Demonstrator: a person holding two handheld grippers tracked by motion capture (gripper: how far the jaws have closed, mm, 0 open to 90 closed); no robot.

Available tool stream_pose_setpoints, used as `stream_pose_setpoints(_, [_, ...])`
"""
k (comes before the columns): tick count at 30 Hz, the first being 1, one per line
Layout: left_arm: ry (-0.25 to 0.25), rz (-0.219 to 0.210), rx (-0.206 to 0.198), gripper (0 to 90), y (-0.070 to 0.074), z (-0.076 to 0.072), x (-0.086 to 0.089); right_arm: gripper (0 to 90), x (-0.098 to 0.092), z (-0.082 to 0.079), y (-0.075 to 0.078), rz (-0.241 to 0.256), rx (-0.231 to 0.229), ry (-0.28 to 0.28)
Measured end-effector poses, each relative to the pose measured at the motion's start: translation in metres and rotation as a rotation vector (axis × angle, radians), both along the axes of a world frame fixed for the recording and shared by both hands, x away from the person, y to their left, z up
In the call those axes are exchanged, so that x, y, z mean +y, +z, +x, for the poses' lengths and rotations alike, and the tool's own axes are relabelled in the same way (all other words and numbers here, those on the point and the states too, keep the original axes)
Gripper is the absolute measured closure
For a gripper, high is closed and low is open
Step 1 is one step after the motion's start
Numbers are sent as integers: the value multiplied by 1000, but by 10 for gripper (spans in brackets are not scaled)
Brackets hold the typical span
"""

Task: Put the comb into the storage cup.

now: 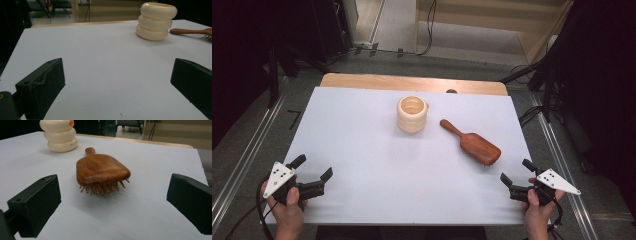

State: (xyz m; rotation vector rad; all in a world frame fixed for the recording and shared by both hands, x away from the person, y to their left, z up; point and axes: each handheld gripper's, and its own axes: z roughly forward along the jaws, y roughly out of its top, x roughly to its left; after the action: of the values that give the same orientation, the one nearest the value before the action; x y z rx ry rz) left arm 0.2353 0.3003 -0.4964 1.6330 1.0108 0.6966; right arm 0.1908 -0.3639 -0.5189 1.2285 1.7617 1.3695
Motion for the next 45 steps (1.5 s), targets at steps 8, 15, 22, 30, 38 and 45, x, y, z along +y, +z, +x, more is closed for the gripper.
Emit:
stream_pose_setpoints(8, [13, 4, 3, 0, -1, 0, -1, 0, 0, -1, 1, -22, -8, 10])
stream_pose_setpoints(15, [9, 17, 6, 0, -1, 0, -2, 0, 3, -1, 12, -61, 17, 20])
stream_pose_setpoints(22, [2, 23, 9, 0, -1, 0, -3, 0, 7, 2, 37, -79, 9, 11])
stream_pose_setpoints(30, [-1, 27, 13, 0, -1, 0, -3, 0, 16, 15, 60, -110, 10, 23])
stream_pose_setpoints(38, [-4, 29, 12, 0, -1, 0, -4, 0, 20, 33, 77, -134, 43, 54])
stream_pose_setpoints(45, [-7, 35, 11, 0, -1, 0, -4, 0, 29, 51, 87, -168, 87, 113])
